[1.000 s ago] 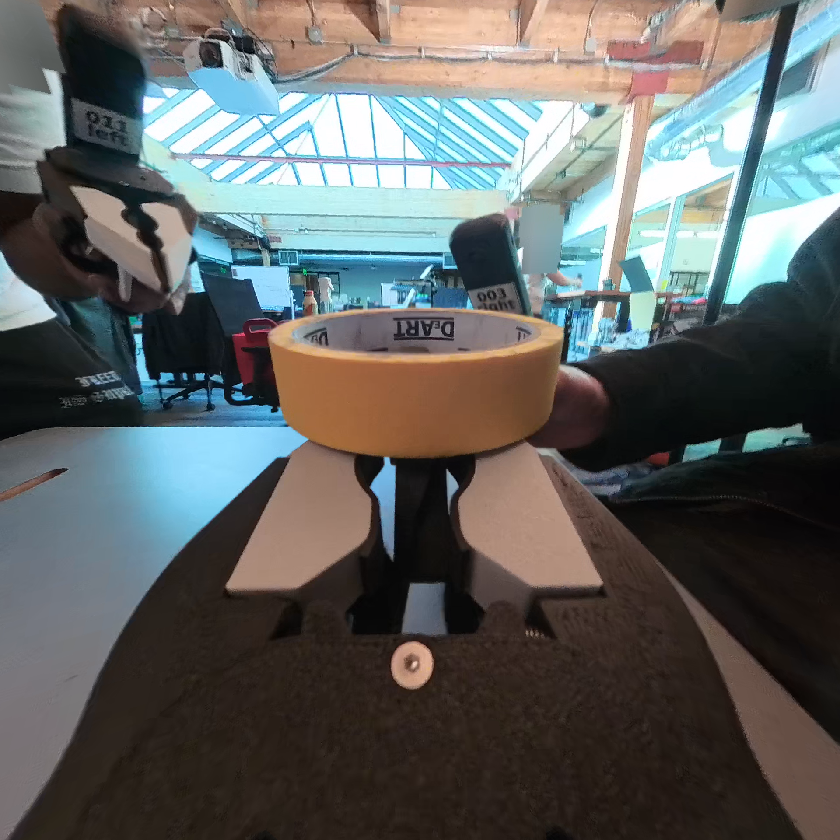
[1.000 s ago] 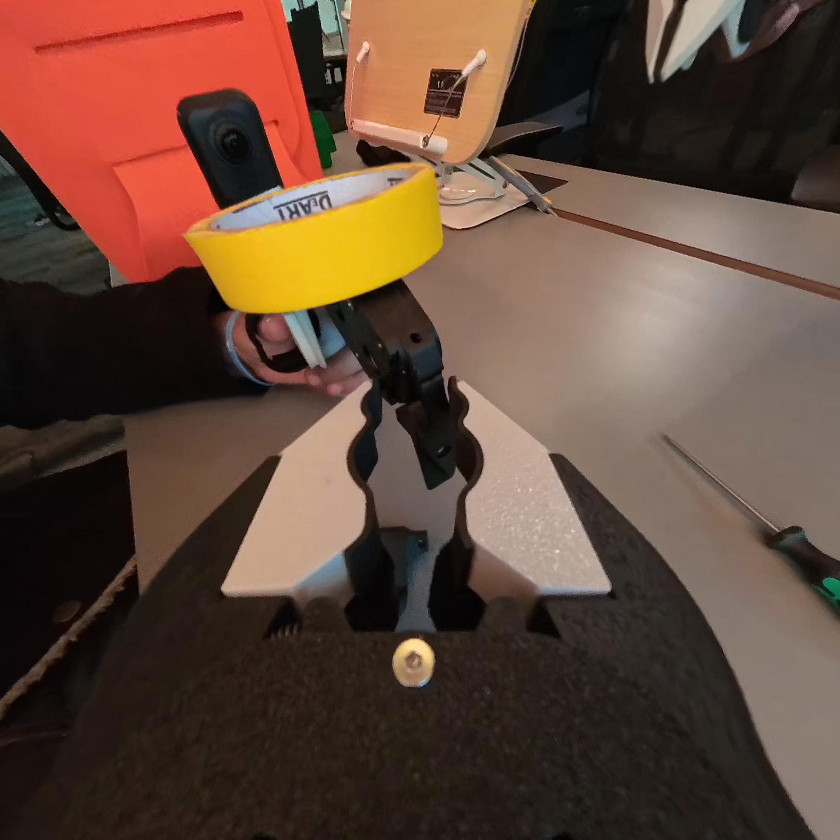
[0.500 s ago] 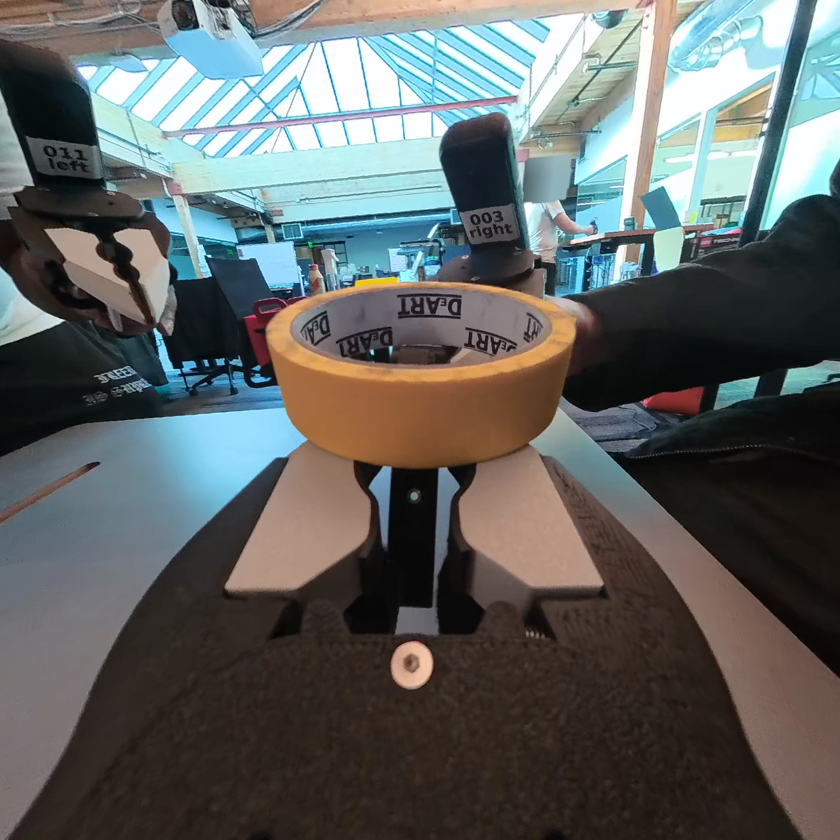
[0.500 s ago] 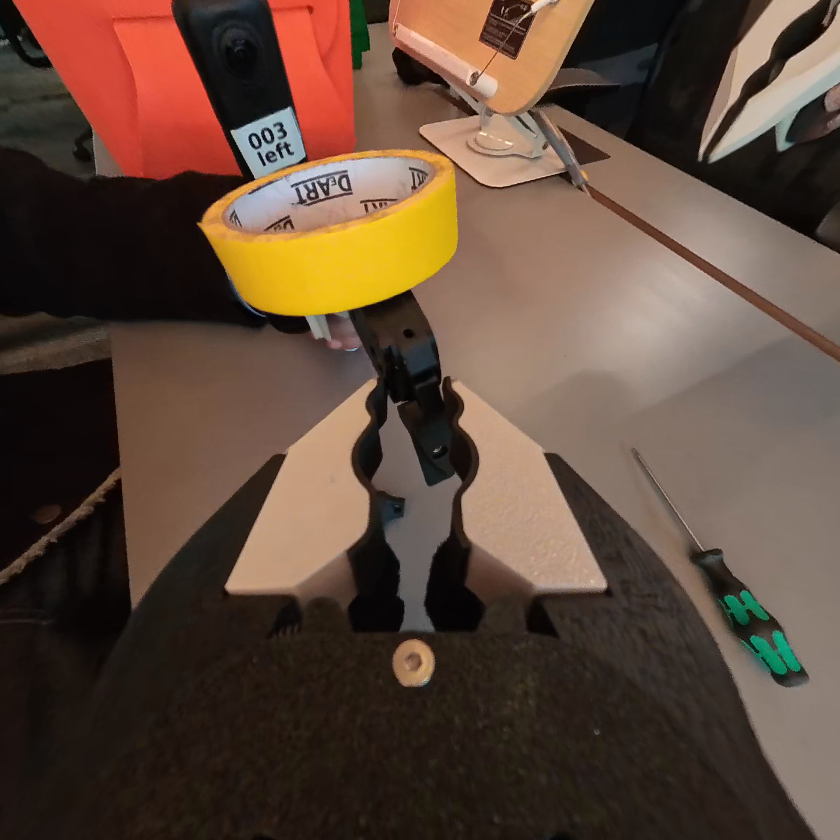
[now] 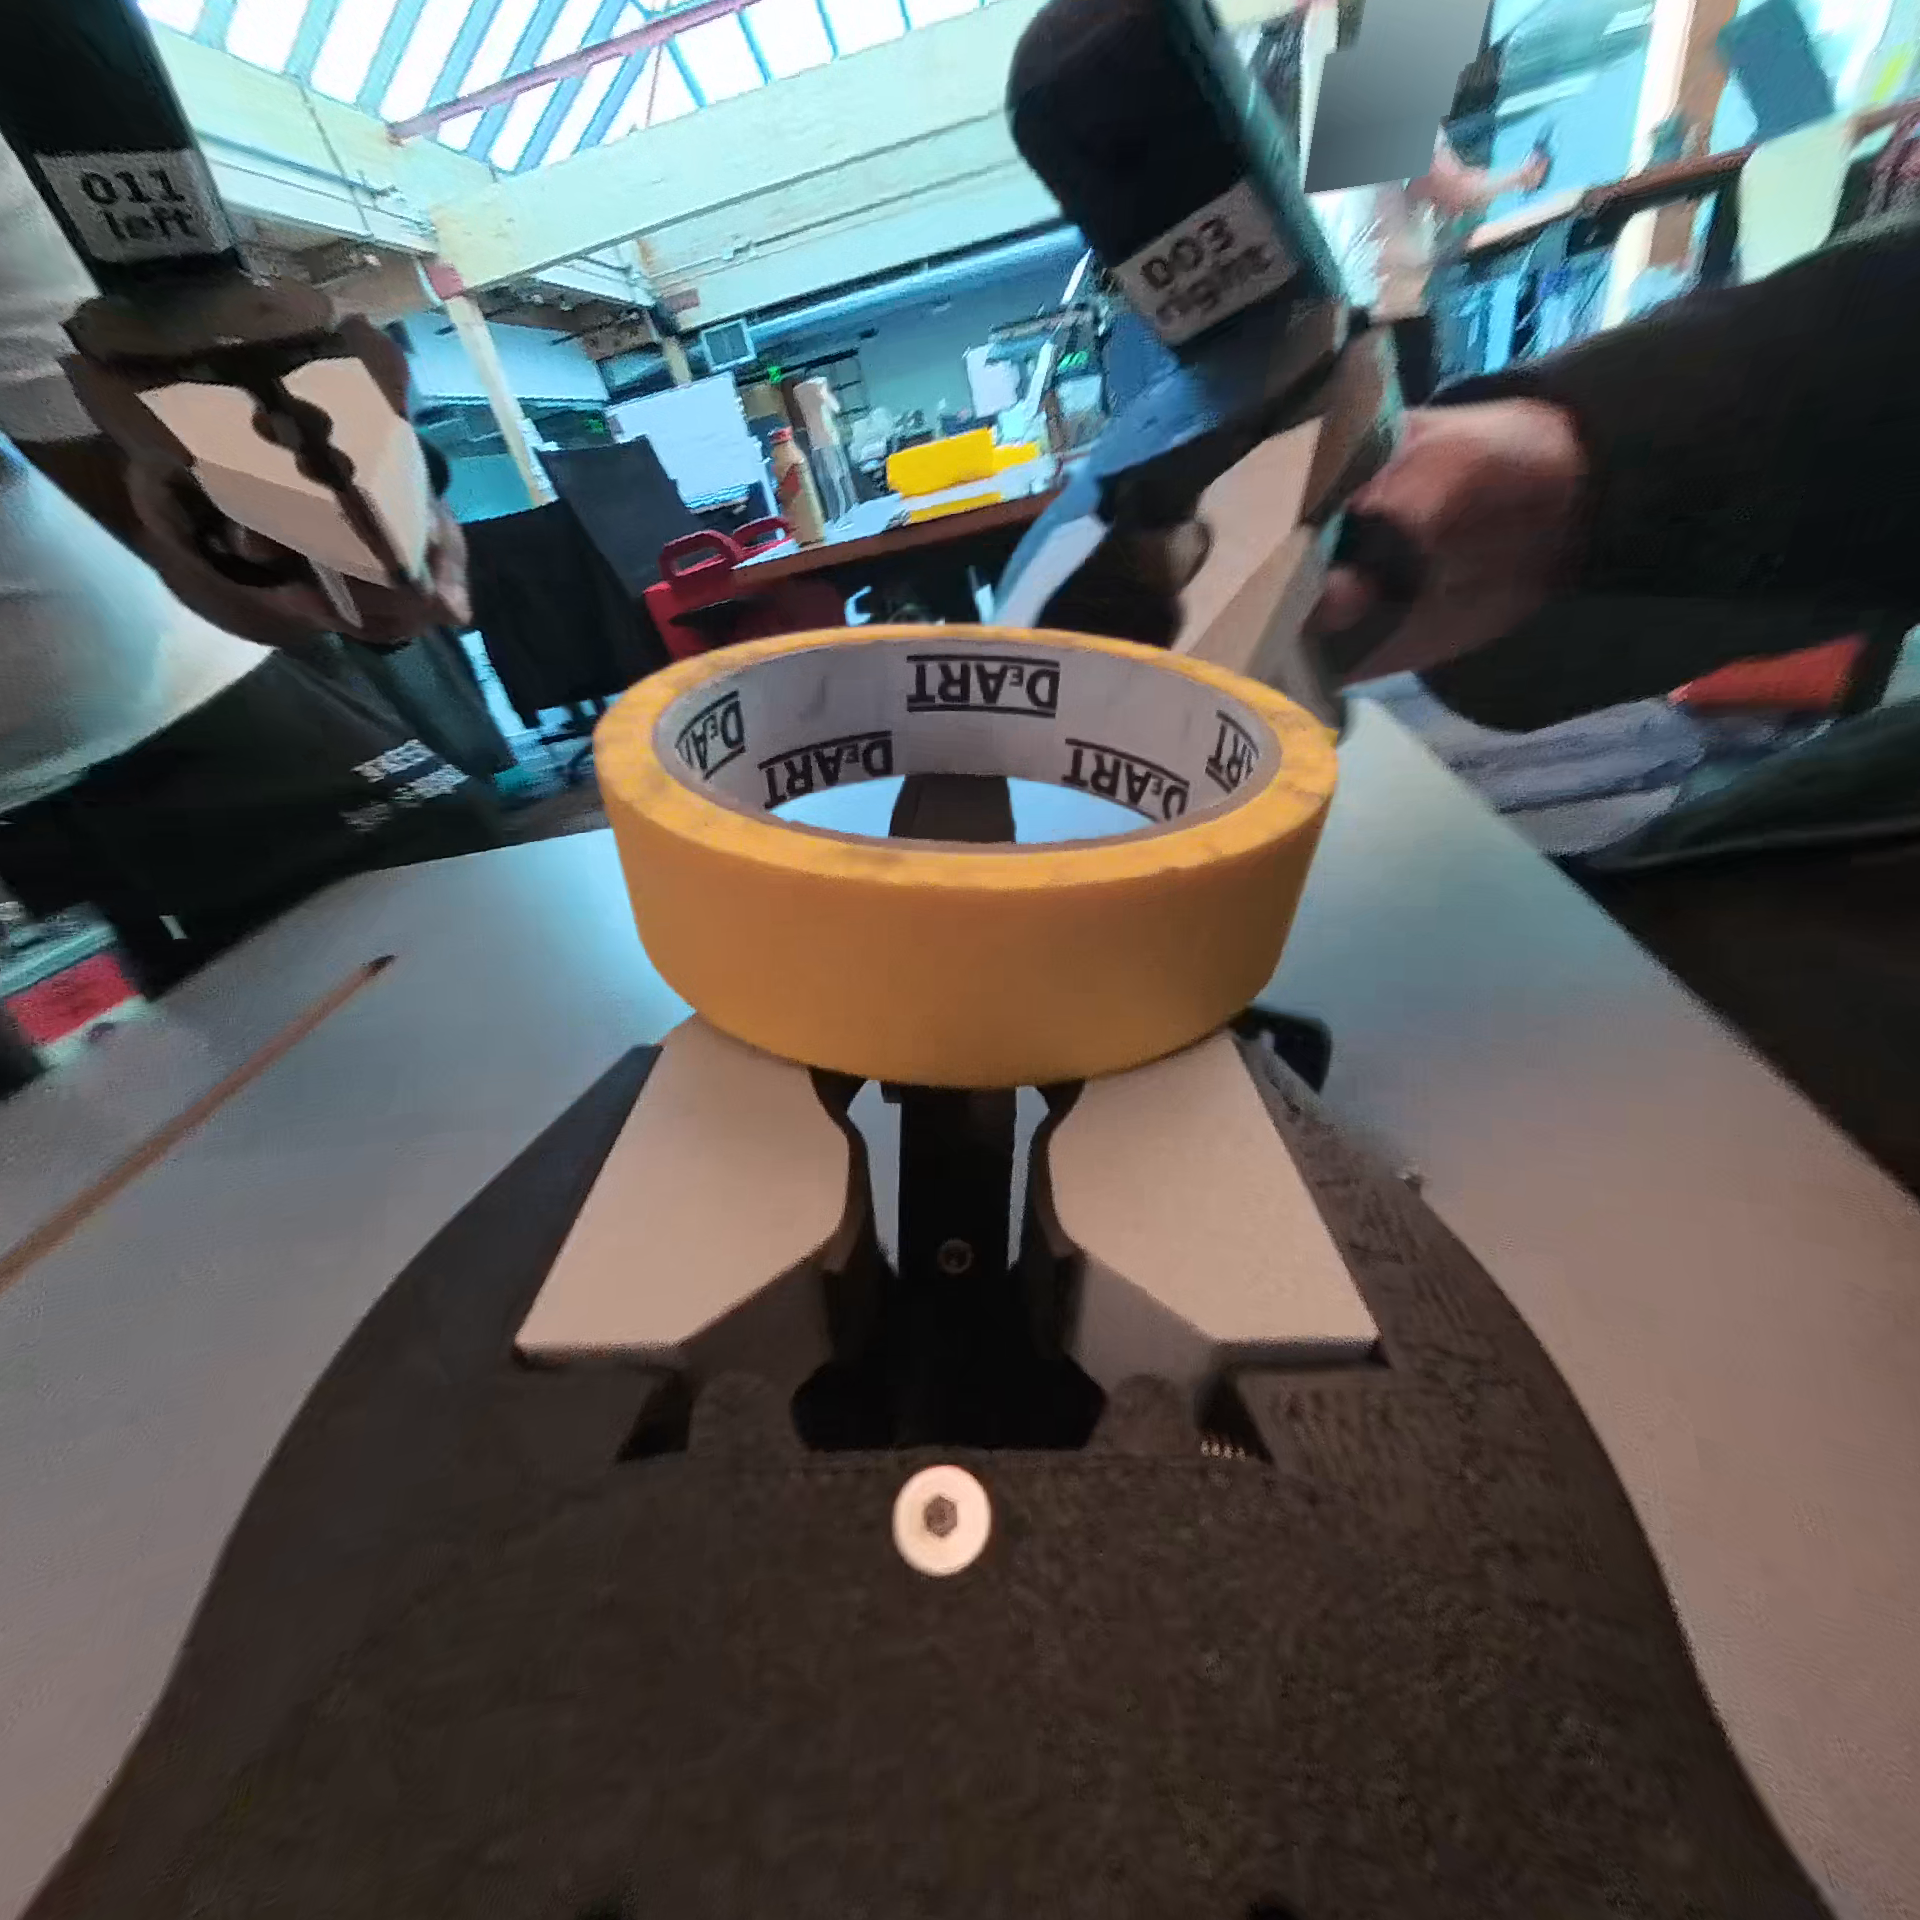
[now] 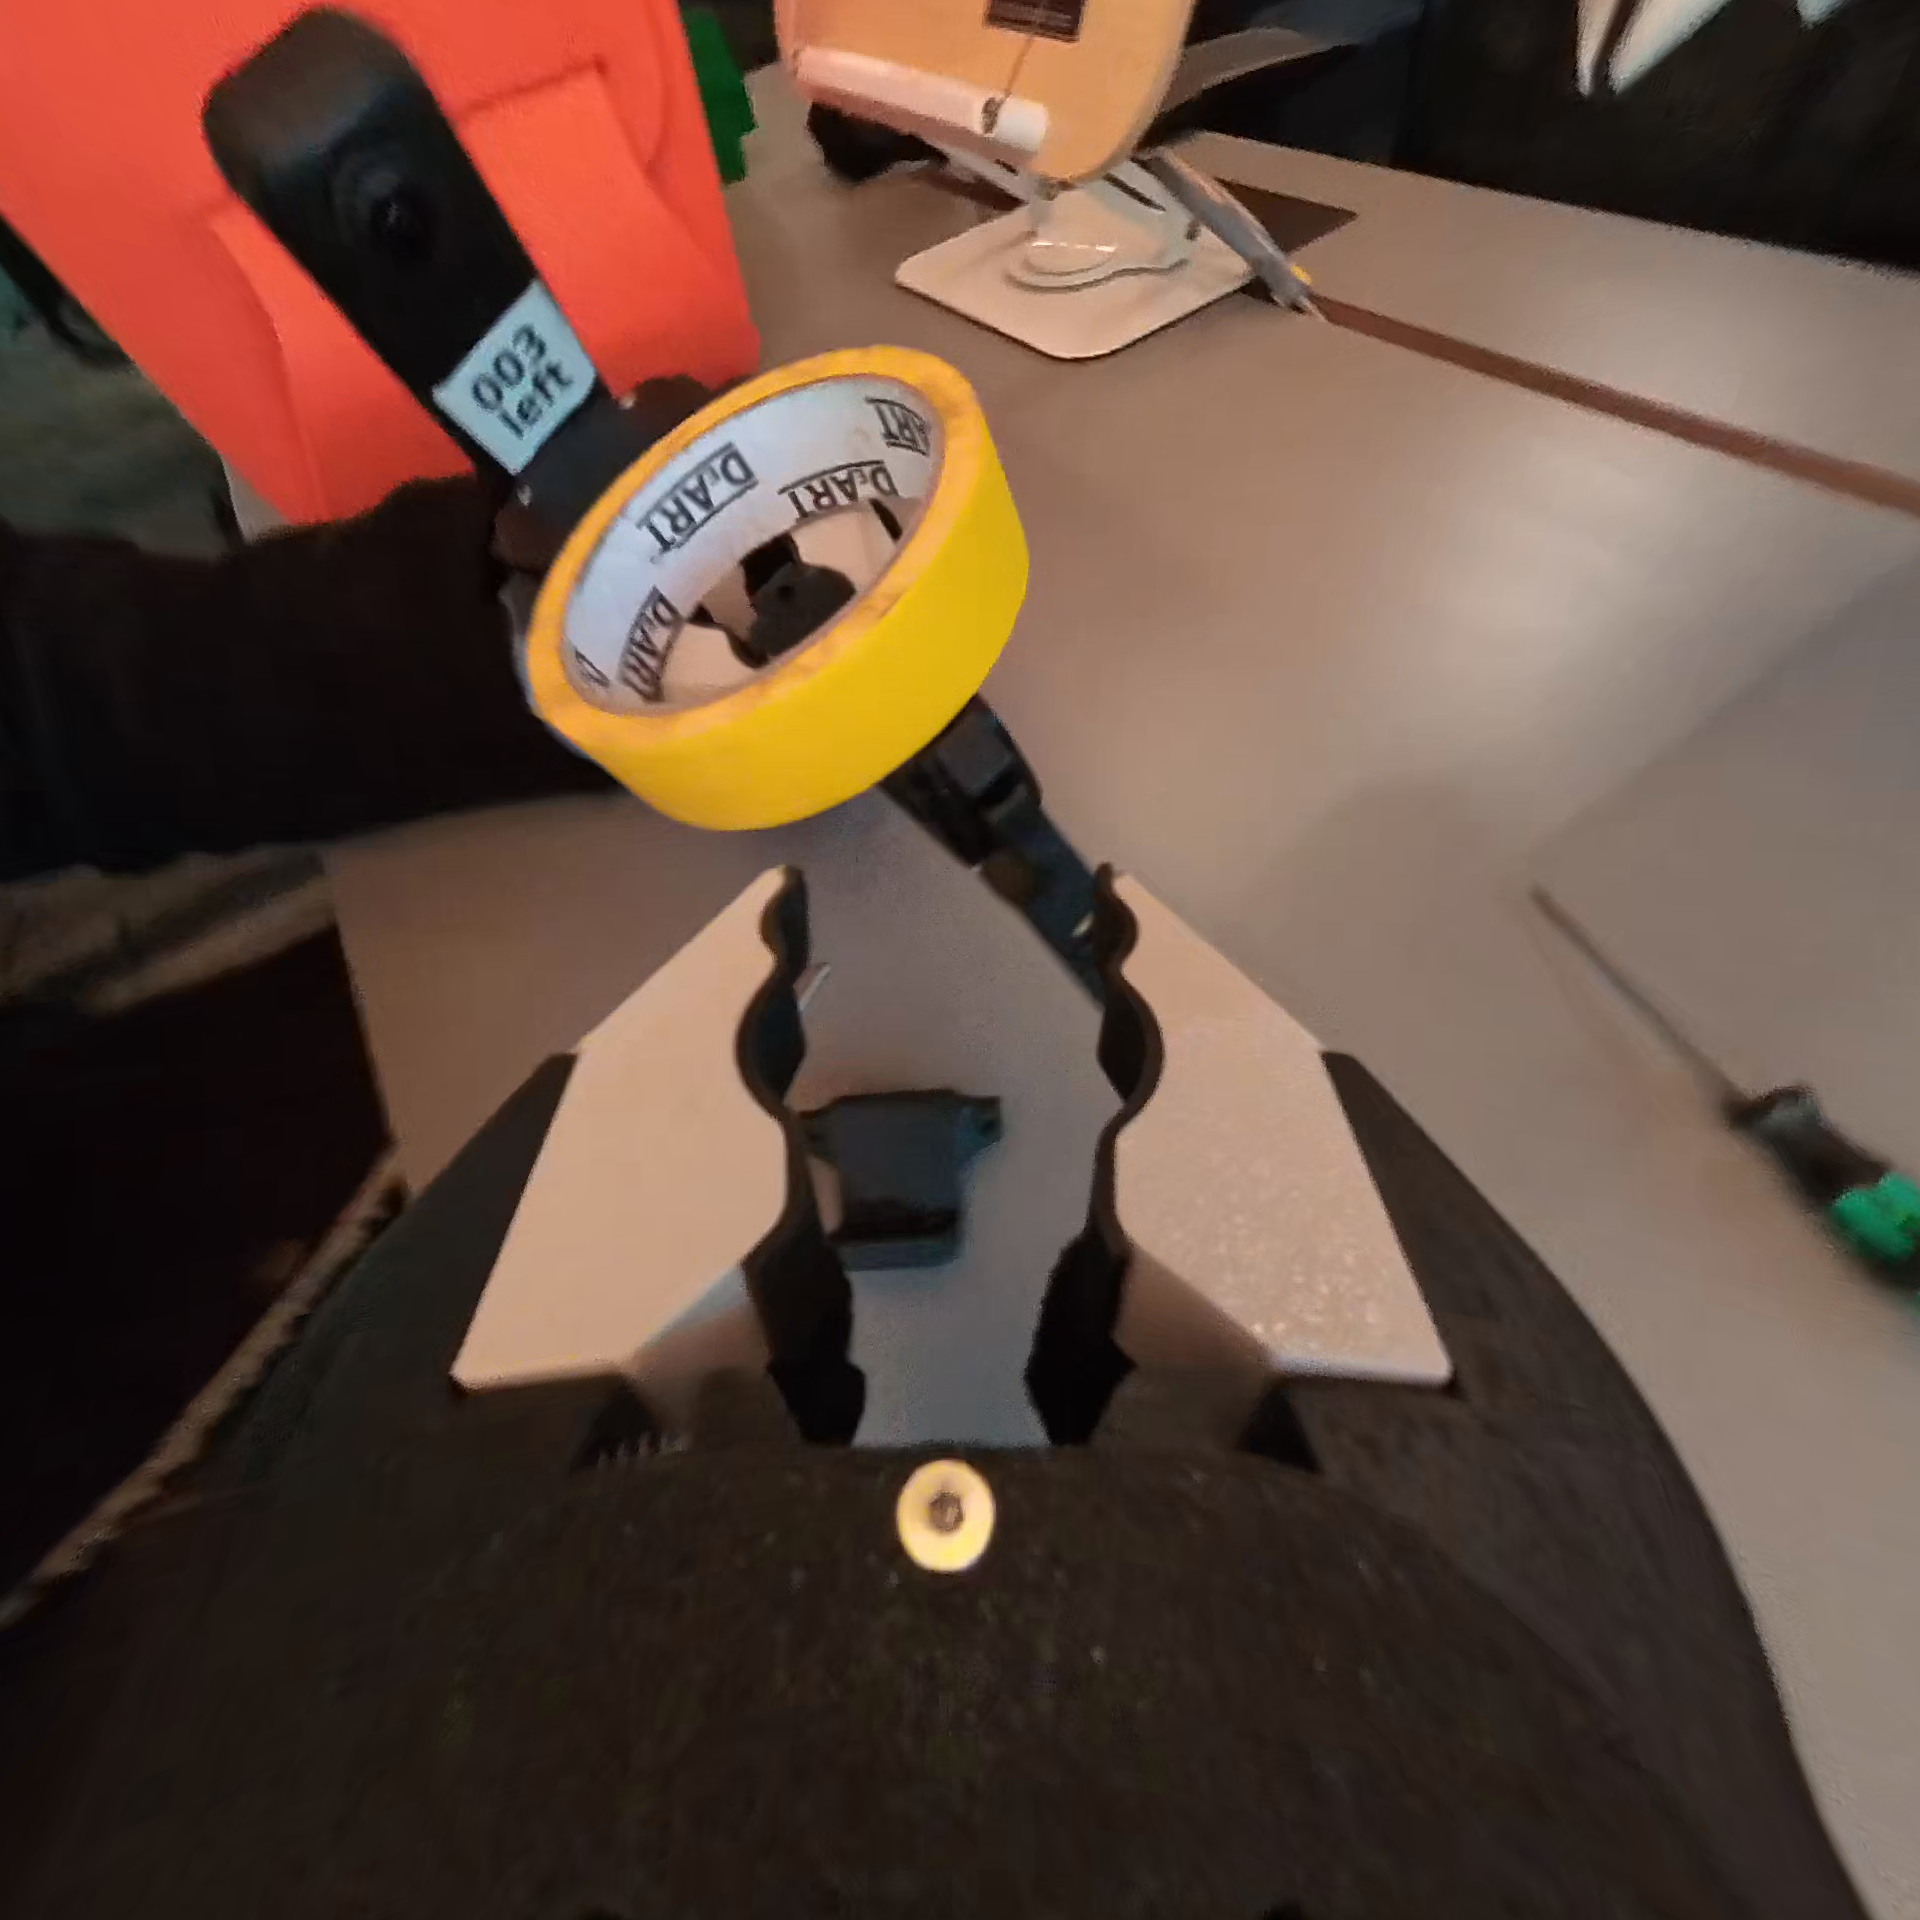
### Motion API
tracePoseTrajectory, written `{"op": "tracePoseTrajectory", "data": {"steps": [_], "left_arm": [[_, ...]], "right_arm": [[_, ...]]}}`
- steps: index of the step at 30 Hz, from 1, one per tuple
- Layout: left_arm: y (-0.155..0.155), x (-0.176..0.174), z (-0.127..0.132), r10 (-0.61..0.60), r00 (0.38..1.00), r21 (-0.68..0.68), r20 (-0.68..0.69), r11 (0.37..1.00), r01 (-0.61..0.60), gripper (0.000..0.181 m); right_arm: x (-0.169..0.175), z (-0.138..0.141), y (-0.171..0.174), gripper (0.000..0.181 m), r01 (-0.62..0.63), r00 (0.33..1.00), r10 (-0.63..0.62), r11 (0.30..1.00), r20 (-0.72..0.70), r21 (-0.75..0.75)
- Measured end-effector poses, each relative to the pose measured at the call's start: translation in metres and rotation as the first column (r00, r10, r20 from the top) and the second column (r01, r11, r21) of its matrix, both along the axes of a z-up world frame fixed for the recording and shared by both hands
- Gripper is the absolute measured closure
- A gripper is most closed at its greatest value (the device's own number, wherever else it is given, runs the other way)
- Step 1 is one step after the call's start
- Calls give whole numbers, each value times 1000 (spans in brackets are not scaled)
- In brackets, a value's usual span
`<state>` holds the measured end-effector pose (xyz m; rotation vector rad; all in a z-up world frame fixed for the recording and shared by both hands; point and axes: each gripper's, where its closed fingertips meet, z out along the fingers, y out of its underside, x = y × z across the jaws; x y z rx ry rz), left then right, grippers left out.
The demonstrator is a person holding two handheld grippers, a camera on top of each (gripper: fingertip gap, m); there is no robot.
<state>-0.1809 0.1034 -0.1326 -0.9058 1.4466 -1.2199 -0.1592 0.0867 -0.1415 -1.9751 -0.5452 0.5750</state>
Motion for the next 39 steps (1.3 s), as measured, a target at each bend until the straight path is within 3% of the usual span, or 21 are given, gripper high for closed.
{"op": "tracePoseTrajectory", "data": {"steps": [2,4,6,8,13,16,18,24,29,32,35,39], "left_arm": [[4,0,-2,30,1000,19,-7,999,-29,159],[7,1,-7,50,998,37,-32,998,-49,160],[9,3,-14,79,994,77,-69,994,-74,160],[8,6,-17,86,993,62,-84,995,-81,160],[4,12,-26,102,983,40,-151,994,-97,160],[1,12,-29,112,982,94,-155,991,-98,160],[0,12,-29,116,982,118,-152,988,-99,160],[3,5,-14,105,991,117,-80,989,-95,159],[19,-2,-6,131,990,51,-60,990,-128,159],[31,-9,4,139,990,-21,-27,990,-140,160],[51,-16,2,210,977,5,-47,978,-210,160],[69,-20,-3,276,958,5,-79,961,-276,160]], "right_arm": [[-4,-6,-16,111,48,996,-53,996,-73,-72],[-10,-17,-30,107,79,996,-83,991,-26,-109],[-12,-15,-28,113,137,990,-135,989,34,-62],[-19,-6,-20,107,162,986,-161,987,35,-20],[-24,-6,15,59,242,958,-253,966,132,94],[-30,-5,25,63,201,960,-219,973,175,113],[-39,-8,24,76,163,975,-172,984,139,74],[-29,2,19,79,161,958,-175,984,226,79],[-6,1,21,79,193,972,-191,981,140,4],[11,5,24,79,216,976,-216,975,-1,-53],[45,-13,28,79,283,956,-273,955,111,-90],[63,-50,55,79,295,934,-244,939,260,-176]]}}
